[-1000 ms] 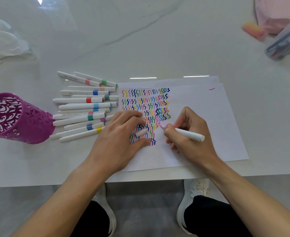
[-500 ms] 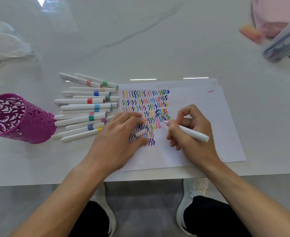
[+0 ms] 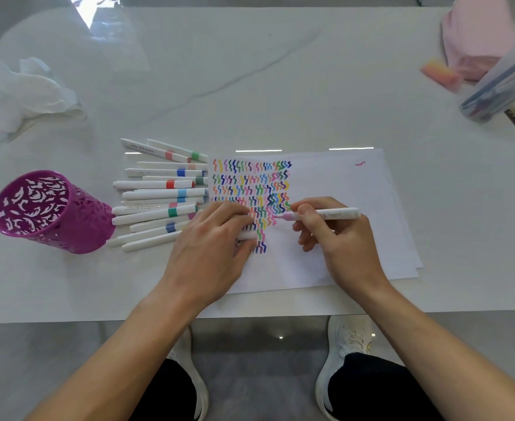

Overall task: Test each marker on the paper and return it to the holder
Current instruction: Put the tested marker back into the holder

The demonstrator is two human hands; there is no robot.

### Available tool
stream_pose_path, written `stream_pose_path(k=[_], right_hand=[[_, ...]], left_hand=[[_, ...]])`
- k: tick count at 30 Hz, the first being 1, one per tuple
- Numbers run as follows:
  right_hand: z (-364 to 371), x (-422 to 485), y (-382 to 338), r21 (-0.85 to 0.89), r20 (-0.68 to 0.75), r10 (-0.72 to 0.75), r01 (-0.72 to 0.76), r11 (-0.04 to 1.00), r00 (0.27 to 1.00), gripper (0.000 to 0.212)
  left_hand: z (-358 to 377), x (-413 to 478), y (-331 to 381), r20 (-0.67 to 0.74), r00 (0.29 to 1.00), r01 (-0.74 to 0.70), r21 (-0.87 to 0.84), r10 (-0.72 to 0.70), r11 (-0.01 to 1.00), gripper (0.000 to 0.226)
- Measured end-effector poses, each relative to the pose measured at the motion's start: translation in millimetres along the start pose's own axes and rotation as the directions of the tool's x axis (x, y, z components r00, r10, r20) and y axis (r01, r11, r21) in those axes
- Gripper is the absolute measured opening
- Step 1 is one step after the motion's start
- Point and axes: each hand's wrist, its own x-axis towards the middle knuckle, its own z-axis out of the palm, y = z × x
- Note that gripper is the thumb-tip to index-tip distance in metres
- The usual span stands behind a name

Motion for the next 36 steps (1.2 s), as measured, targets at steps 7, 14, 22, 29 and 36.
stream_pose_path(k=[7, 14, 22, 29, 36], right_hand=[[-1.6, 2.4, 7.8, 0.025, -0.071, 0.072, -0.07, 0.997, 0.995, 0.016], [0.9, -2.6, 8.0, 0.002, -0.151, 0.051, -0.051, 0.999, 0.987, 0.005], [4.0, -4.7, 2.7, 0.043, -0.067, 0.031, -0.028, 0.999, 0.997, 0.007], [6.0, -4.2, 0.4, 0.063, -0.033, 0.028, -0.026, 0.998, 0.999, 0.008], [9.2, -3.9, 0.8, 0.099, 0.031, 0.047, -0.05, 0.994, 0.998, 0.01]], left_hand=[[3.8, -0.6, -3.0, -0.017, 1.0, 0.004, -0.033, -0.005, 0.999, 0.029], [9.9, 1.0, -5.3, -0.068, 0.998, 0.005, -0.055, -0.009, 0.998, 0.02], [5.8, 2.6, 2.4, -0.102, 0.991, 0.073, -0.142, -0.088, 0.987, 0.021], [4.1, 2.6, 11.2, -0.086, 0.985, 0.128, -0.23, -0.151, 0.965, 0.025], [3.1, 2.4, 8.7, -0.042, 0.995, 0.075, -0.27, -0.089, 0.96, 0.025]])
